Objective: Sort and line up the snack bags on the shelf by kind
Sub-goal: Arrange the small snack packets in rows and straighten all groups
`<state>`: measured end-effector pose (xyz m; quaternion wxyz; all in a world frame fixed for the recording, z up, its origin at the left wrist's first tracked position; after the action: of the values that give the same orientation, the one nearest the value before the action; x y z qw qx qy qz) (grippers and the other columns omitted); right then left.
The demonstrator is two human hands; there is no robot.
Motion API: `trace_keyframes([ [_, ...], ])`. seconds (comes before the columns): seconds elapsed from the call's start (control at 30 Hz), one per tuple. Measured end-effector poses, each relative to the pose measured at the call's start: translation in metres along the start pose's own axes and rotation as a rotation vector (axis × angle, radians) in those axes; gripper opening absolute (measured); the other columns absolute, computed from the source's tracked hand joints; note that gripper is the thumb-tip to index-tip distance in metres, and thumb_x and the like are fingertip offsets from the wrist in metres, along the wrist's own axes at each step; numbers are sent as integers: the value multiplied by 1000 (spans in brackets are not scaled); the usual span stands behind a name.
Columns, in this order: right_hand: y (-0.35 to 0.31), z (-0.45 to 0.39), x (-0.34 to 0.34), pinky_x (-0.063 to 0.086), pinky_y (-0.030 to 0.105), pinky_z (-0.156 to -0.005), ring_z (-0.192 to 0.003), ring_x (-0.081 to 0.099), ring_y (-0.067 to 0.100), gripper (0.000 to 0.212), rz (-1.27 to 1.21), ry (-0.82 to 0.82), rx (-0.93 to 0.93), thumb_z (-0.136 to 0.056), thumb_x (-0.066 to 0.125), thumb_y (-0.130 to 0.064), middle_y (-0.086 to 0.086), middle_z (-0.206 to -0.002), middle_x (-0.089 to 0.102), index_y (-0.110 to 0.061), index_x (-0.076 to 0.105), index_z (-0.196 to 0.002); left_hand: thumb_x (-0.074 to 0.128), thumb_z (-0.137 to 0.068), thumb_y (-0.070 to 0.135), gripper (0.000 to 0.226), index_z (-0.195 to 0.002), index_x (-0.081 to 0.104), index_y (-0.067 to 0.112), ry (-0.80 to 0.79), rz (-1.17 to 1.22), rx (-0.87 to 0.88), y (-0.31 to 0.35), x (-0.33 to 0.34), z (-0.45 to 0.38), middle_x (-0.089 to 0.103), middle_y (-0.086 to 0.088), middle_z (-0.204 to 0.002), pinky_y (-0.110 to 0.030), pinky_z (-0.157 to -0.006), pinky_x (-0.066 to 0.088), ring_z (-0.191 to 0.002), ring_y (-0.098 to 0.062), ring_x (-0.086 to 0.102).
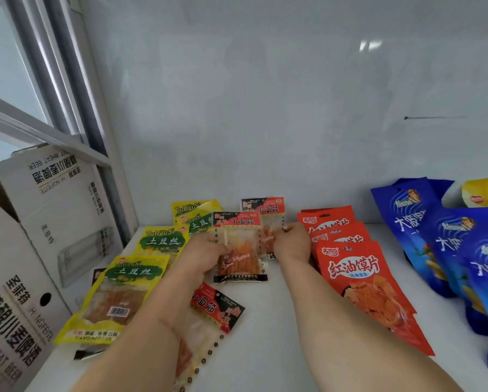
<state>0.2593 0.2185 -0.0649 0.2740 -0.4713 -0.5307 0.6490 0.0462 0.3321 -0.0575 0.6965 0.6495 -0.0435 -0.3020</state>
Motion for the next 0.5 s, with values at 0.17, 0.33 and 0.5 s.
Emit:
trace_keyframes([
  [0.17, -4, 1, 3, 40, 29, -67, -84, 58, 26, 28, -5, -25, -26, -102, 45, -26, 10, -93, 60, -2, 58, -106, 73, -87, 4, 8, -93, 68, 7, 26, -58, 32, 10, 11, 5, 68, -7, -85, -23, -58, 43, -73, -19, 61],
  [0.33, -7, 8, 2, 43, 32, -79, -104, 61, 33, 53, -15, -56, -20, -105, 33, -43, 16, -113, 65, 1, 59, -117, 76, -85, 12, 11, -87, 66, 8, 12, -175, 64, 14, 30, 5, 68, -6, -82, -24, -58, 43, -69, -18, 59],
  [0.5, -12, 18, -1, 43, 31, -72, -89, 62, 28, 46, 65, -54, -72, -105, 33, -39, 12, -102, 66, -2, 62, -105, 73, -85, 28, 37, -64, 44, 16, 35, -456, 115, 24, 44, 9, 48, 1, -62, -28, -46, 25, -55, -14, 44],
])
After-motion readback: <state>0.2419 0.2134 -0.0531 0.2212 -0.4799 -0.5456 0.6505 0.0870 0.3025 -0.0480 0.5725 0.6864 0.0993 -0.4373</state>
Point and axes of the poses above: each hand's wrist, its own z-axis away from the middle knuckle, its own x-axis out of the palm, y = z × x, the point moved 10 cm from there along -z, towards the middle knuckle
